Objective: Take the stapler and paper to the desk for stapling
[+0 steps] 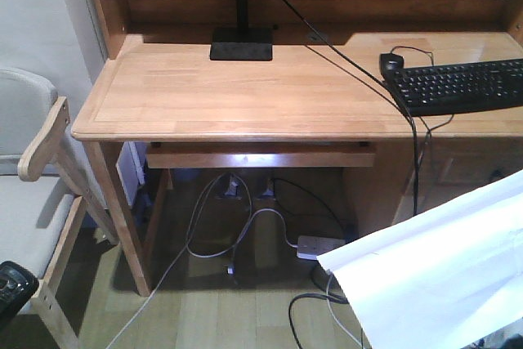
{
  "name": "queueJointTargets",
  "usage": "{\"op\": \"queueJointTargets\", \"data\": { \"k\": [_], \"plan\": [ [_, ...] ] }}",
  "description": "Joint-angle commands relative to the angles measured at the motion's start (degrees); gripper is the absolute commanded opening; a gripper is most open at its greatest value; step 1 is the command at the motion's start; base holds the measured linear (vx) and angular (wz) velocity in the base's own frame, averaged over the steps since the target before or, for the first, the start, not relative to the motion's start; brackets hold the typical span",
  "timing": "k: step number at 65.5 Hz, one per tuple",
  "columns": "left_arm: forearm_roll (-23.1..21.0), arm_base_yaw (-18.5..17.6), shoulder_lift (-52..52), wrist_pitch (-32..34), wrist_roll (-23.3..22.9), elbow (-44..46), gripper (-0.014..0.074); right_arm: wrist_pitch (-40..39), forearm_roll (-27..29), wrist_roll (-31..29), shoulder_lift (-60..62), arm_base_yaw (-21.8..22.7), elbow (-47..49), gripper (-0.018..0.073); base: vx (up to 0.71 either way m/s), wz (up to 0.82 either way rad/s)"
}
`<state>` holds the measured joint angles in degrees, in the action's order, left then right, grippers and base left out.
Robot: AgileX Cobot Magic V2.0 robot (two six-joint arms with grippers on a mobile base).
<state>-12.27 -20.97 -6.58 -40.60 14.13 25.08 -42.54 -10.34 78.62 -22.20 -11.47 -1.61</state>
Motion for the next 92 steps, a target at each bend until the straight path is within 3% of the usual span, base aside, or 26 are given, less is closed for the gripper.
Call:
{"op": "queueJointTargets", "data": {
  "k": [1, 92],
  "plan": [
    [-1.1, -0.3, -0.6, 6.5, -0.2, 1.7, -0.0007, -4.0, -0.1, -0.8, -0.3, 0.0, -0.1, -0.0009, 0.21, 0.07],
    [-1.1, -0.3, -0.6, 6.5, -0.2, 1.7, -0.0007, -4.0, -0.1, -0.8, -0.3, 0.0, -0.1, -0.0009, 0.18, -0.01]
  ]
}}
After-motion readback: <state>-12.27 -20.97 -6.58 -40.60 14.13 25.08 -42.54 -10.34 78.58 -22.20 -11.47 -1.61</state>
